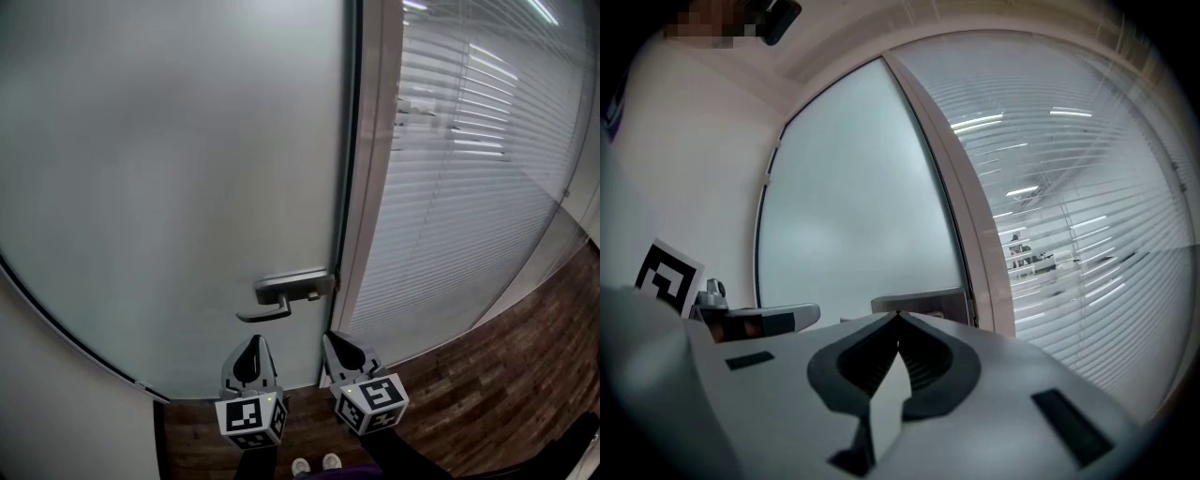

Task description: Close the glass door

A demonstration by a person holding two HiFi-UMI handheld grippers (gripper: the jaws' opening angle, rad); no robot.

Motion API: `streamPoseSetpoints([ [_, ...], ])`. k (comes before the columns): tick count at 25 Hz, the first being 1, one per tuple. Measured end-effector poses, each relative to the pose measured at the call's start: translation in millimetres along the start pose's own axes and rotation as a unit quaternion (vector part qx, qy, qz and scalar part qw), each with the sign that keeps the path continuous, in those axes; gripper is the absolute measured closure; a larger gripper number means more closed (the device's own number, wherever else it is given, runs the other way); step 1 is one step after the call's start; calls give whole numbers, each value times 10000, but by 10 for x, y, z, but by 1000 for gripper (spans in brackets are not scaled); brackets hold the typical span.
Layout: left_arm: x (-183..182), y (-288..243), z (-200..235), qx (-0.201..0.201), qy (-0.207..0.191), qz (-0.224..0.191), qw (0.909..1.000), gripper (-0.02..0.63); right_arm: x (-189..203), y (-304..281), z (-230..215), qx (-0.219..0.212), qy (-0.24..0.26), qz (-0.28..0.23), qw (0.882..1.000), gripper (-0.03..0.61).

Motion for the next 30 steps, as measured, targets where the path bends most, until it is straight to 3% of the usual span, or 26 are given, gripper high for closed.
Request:
streamPoseSetpoints([
  [30, 76, 20, 1, -42, -126, 230, 9996, 614, 54, -17, -61, 119, 55, 125, 9998, 588],
])
Point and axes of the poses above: the fingertips, and each gripper's own axes: y backward along the fingers, z to its left, x out of its underside, the point moved 8 cm from there along y, backward along the fingers, and after that the axes turned 9 degrees about -z, right-handed, at the moved point
